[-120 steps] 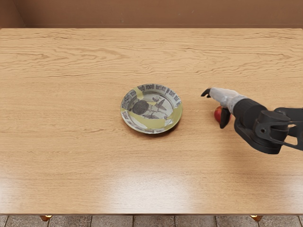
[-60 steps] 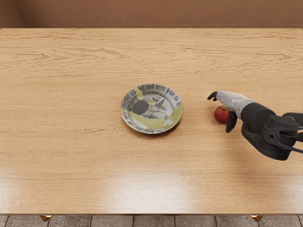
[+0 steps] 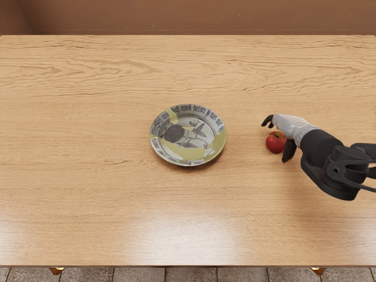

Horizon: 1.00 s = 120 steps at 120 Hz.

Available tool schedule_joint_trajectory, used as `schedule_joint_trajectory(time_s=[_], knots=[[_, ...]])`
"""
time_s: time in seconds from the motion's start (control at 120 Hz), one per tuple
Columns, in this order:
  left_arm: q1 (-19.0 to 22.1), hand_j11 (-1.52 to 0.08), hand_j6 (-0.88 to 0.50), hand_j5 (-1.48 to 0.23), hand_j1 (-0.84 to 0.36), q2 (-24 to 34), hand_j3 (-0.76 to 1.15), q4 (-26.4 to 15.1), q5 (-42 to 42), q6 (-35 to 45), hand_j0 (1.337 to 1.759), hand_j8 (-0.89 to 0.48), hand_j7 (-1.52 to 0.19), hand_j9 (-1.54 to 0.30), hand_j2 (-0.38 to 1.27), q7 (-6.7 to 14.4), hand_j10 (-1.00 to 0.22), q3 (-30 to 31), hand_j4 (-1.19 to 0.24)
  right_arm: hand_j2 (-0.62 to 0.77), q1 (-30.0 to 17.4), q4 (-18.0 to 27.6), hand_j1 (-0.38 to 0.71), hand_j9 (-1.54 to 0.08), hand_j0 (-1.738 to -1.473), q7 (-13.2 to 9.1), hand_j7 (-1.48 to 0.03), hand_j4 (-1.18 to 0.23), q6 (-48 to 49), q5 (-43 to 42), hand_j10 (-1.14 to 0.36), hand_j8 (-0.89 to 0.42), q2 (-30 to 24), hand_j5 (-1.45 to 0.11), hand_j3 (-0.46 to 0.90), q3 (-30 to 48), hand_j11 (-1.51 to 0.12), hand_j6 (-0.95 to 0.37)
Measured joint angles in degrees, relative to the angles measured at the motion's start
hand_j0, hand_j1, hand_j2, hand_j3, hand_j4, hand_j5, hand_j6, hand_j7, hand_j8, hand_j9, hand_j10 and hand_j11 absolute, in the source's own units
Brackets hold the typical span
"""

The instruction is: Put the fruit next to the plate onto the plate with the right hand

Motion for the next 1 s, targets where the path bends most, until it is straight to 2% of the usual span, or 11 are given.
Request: schedule_joint_trajectory(time_s=[0.45,0.558,0.792,0.917,1.0], knots=[[0.01,0.0,0.0,0.0,0.35,0.0,0.0,0.0,0.0,0.0,1.658,0.0,0.0,0.0,0.0,0.0,0.0,0.0,0.0,-0.08,-0.52,-0.8,0.14,-0.53,-1.658,0.0,-0.53,-0.41,-0.43,0.06,-0.41,-0.41,0.62,-0.53,0.0,0.0,-0.53,-0.41],[0.03,0.0,0.0,0.0,0.35,0.0,0.0,0.0,0.0,0.0,1.658,0.0,0.0,0.0,0.0,0.0,0.0,0.0,0.0,-0.09,-0.52,-0.84,0.2,-0.59,-1.658,0.0,-0.59,-0.46,-0.4,0.07,-0.46,-0.45,0.94,-0.59,0.0,-0.01,-0.59,-0.46],[0.0,0.0,0.0,0.0,0.35,0.0,0.0,0.0,0.0,0.0,1.658,0.0,0.0,0.0,0.0,0.0,0.0,-0.01,0.0,0.08,-0.54,-1.14,0.25,-0.78,-1.653,0.01,-0.77,-0.59,-0.32,0.09,-0.59,-0.39,1.15,-0.77,0.0,0.05,-0.78,-0.43],[0.0,0.0,0.0,0.0,0.35,0.0,0.0,0.0,0.0,0.0,1.658,0.0,0.0,0.0,0.0,0.0,0.0,-0.01,0.0,0.2,-0.71,-1.3,0.26,-0.87,-1.652,0.02,-0.86,-0.67,-0.35,0.11,-0.65,-0.42,1.22,-0.85,0.0,0.26,-0.87,-0.47],[0.0,0.0,0.0,0.0,0.35,0.0,0.0,0.0,0.01,0.0,1.658,0.0,0.0,0.0,0.0,0.0,0.0,-0.01,0.0,0.23,-0.85,-1.48,0.28,-0.92,-1.65,0.01,-0.9,-0.7,-0.24,0.14,-0.64,-0.39,1.3,-0.9,0.0,0.43,-0.93,-0.46]])
